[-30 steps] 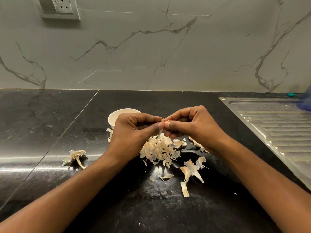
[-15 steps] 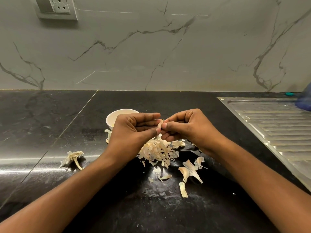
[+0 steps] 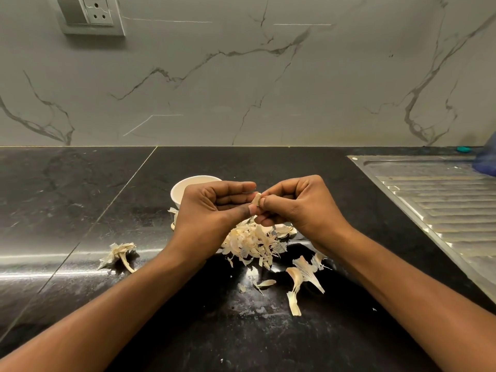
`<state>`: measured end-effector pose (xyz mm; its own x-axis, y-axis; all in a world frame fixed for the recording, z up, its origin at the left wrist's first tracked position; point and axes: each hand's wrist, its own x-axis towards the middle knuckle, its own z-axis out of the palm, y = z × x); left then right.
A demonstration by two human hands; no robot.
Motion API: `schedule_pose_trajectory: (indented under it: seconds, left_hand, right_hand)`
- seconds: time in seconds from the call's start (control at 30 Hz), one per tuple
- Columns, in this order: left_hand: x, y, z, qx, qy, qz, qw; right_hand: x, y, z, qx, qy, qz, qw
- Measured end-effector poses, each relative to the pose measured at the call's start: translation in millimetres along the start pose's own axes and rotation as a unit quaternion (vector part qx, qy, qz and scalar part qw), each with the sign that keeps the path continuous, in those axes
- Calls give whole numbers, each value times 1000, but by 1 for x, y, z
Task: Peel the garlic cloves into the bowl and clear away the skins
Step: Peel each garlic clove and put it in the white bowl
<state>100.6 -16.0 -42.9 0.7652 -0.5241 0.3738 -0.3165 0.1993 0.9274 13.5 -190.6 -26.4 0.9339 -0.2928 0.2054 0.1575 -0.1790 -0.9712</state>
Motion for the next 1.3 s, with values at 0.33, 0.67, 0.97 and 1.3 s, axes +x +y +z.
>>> schedule_pose_trajectory:
  seconds: [0.33, 0.67, 0.97, 1.3]
  left_hand:
    - [3, 2, -2, -28, -16, -29, 999]
    - [3, 5, -6, 30, -24, -2, 999]
    - [5, 7, -9, -35, -14, -41, 998]
    - [4, 5, -6, 57, -32, 15, 998]
  right_hand:
    - [2, -4, -7, -29, 7, -20, 999]
    - [1, -5, -5, -57, -14, -43, 997]
    - [5, -5, -13, -60, 19, -40, 997]
    - [4, -6, -14, -82, -35, -47, 995]
